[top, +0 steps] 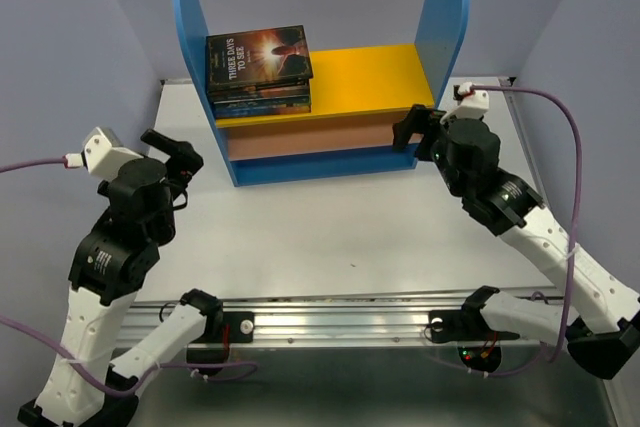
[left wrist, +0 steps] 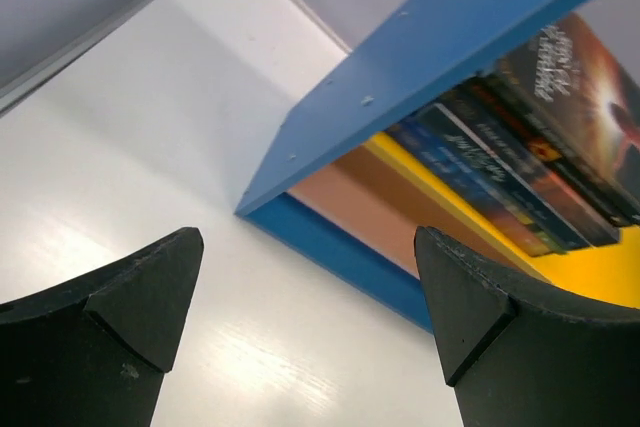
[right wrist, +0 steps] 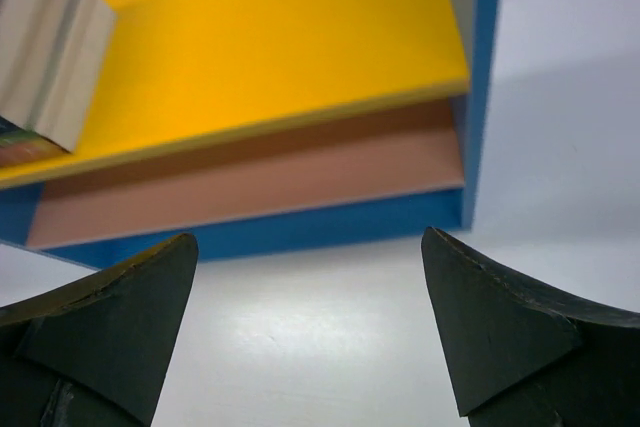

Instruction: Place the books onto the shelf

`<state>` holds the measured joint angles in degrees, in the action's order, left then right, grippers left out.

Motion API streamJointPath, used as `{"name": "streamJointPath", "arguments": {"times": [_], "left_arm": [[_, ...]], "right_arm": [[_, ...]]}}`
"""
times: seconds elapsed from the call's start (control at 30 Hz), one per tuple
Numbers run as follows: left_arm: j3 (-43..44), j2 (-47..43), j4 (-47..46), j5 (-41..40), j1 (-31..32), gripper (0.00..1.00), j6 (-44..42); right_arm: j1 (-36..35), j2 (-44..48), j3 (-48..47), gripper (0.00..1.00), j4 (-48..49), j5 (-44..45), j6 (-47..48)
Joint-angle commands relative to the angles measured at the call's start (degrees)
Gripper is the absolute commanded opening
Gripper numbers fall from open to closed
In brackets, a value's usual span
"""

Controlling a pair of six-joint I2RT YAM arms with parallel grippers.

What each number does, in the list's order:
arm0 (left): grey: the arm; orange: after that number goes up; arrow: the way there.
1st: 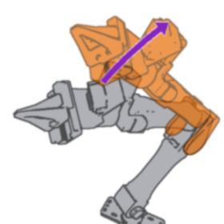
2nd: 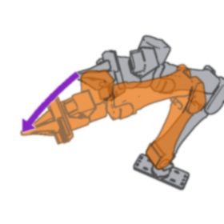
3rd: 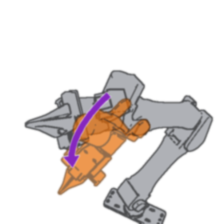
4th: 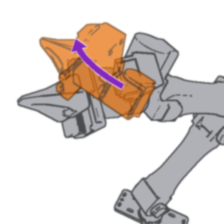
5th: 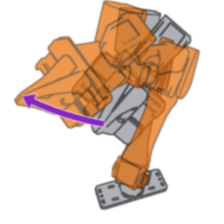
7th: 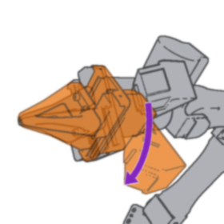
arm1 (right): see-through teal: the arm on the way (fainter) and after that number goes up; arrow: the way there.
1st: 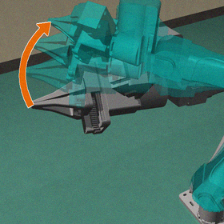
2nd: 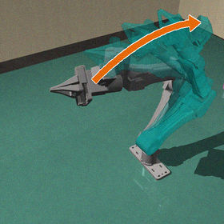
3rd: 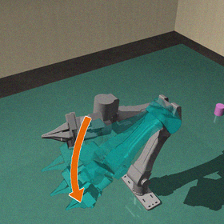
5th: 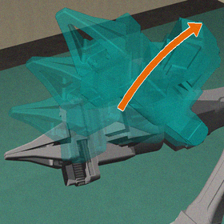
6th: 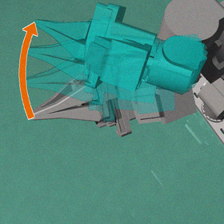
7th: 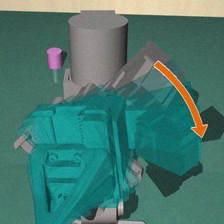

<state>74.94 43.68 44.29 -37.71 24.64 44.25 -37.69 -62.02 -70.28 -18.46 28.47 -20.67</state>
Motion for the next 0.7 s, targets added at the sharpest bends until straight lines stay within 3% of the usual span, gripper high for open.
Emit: {"name": "streamJointPath", "arguments": {"times": [0.0,0.17,0.33,0.67], "left_arm": [[-3.56,0.70,10.36,-8.60,-0.21,0.99,9.10],[-6.99,1.06,7.13,-7.02,-0.21,0.99,8.49],[-8.49,-0.26,2.83,-5.88,-0.30,0.99,7.52],[-8.40,-0.26,2.55,-5.00,-0.30,0.99,6.46]], "right_arm": [[-0.01,6.36,7.42,1.00,-11.06,8.18,-11.04],[-0.01,12.53,14.37,1.00,-15.89,10.37,-15.36],[-0.01,14.91,14.65,1.00,-21.44,15.73,-19.75],[-0.01,14.74,13.51,1.00,-19.35,15.23,-19.08]]}}
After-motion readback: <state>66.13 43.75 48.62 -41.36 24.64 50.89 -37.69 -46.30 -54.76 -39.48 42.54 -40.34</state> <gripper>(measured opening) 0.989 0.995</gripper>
